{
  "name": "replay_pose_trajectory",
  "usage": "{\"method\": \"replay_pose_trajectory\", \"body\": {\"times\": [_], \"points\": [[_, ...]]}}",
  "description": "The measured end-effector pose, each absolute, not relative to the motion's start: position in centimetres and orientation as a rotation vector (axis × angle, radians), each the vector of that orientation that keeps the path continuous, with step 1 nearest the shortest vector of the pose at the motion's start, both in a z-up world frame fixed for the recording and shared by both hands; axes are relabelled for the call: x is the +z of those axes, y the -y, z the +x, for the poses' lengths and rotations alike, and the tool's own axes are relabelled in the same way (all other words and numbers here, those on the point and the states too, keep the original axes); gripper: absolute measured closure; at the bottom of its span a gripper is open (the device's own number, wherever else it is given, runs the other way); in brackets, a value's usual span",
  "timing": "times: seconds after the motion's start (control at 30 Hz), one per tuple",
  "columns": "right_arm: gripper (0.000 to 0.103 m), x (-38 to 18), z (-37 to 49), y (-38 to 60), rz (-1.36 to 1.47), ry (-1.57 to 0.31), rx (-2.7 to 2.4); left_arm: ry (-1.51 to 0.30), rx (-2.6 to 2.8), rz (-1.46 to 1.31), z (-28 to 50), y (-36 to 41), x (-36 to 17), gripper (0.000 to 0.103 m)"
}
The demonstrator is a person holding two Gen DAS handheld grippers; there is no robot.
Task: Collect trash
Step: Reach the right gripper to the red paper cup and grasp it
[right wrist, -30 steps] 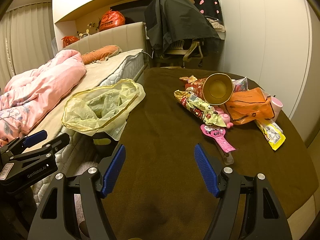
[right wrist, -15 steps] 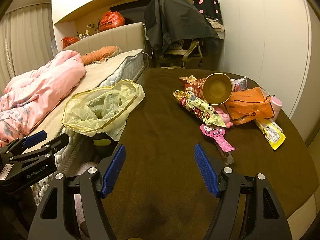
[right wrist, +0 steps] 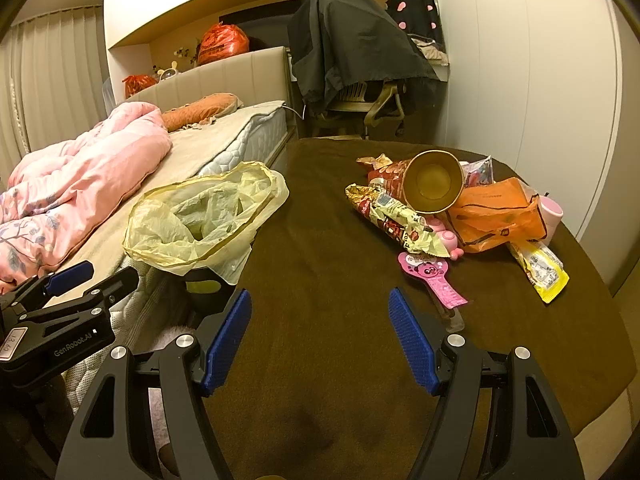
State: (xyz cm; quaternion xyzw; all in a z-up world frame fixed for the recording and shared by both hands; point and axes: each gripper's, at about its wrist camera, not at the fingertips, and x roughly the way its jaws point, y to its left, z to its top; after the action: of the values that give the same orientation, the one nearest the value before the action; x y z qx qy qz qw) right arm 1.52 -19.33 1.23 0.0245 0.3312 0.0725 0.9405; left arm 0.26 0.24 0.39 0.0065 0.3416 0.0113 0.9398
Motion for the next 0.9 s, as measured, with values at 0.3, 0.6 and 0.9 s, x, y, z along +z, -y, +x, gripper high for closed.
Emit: {"method": "replay_pose_trajectory", "body": {"times": [0.3,0.6,0.9], "points": [[0.036,3.0,3.9,24.4,0.033,-0.606,0.059,-0.667,0.001,-0.005,2.8,0.6,1.0,0.032],[0.036,2.7,6.6,32.3,0.114,-0.628,-0.035,-0.676,-0.172,-0.027,8.7,5.8,2.2,0.031],[0.036,-1.1,8.5,38.1,0.139,-0.687,-0.107,-0.796,-0.369,0.015,15.2,13.7,0.2,0.027]]}}
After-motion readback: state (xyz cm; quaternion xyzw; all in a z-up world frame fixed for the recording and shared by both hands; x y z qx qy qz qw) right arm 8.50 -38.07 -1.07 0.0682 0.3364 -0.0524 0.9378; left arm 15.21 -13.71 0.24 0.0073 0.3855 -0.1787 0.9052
